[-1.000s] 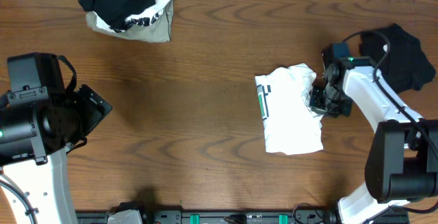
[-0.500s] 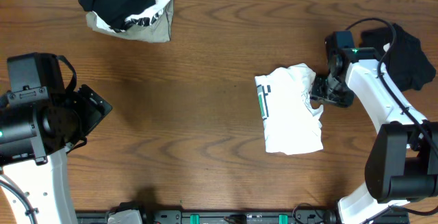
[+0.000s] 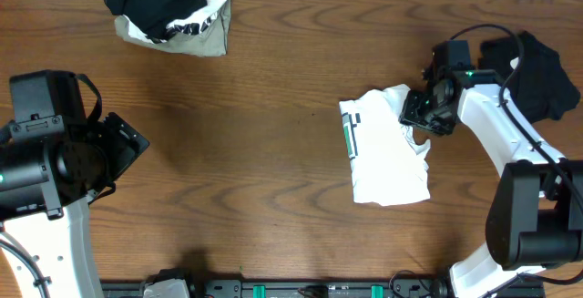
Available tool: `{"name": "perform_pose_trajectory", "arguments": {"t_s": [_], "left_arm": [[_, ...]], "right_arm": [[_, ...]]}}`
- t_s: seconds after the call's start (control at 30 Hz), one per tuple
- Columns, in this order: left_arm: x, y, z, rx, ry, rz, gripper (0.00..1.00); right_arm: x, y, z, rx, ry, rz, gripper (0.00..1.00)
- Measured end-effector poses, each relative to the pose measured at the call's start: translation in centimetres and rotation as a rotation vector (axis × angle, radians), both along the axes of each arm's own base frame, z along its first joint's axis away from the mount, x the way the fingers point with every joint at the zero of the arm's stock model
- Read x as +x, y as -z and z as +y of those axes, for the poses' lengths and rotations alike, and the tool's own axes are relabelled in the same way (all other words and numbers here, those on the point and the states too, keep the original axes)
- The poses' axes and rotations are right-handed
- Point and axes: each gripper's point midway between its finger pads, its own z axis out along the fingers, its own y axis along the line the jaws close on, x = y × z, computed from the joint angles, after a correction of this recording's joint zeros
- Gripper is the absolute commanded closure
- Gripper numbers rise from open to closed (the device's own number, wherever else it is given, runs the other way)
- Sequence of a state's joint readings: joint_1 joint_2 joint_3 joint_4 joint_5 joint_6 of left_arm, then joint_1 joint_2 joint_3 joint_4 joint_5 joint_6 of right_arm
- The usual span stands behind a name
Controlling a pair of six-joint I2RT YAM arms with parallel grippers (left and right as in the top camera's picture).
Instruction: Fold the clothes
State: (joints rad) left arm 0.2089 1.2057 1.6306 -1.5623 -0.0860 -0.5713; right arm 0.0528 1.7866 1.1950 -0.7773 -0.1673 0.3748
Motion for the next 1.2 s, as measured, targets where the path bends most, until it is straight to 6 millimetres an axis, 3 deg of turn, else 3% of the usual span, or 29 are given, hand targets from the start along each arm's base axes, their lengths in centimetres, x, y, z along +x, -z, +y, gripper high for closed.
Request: {"name": "perform_pose_trajectory", "arguments": {"t_s": [0.1,0.6,0.8,0.9,1.0,1.2], "left_arm": [[0.0,0.0,0.0,0.000,0.001,0.000,0.02],[0.0,0.0,0.0,0.003,0.010,0.002,0.02],[0.0,0.0,0.0,0.006,0.018,0.004,0.02],[0.0,0.0,0.0,0.006,0.020,0.005,0.02],[0.0,0.0,0.0,0.007,0.020,0.004,0.02],[0.2,0.0,0.0,0.008,0.020,-0.001,0.02]], "right_arm": [[-0.3,0.5,0.3,0.021,0.004,0.003,0.60],[-0.6,1.0,0.5,0.038,0.027,0.012,0.99],[-0.7,1.2,-0.2,0.000,0.036,0.018,0.99],[-1.9,1.1,-1.1,-0.057,0.043,0.071,0.98],[-2.5,-0.3,-2.3,-0.130,0.044,0.121,0.98],[-1.5,-4.2,-3.7,-0.215,0.041,0.111,0.92]]}}
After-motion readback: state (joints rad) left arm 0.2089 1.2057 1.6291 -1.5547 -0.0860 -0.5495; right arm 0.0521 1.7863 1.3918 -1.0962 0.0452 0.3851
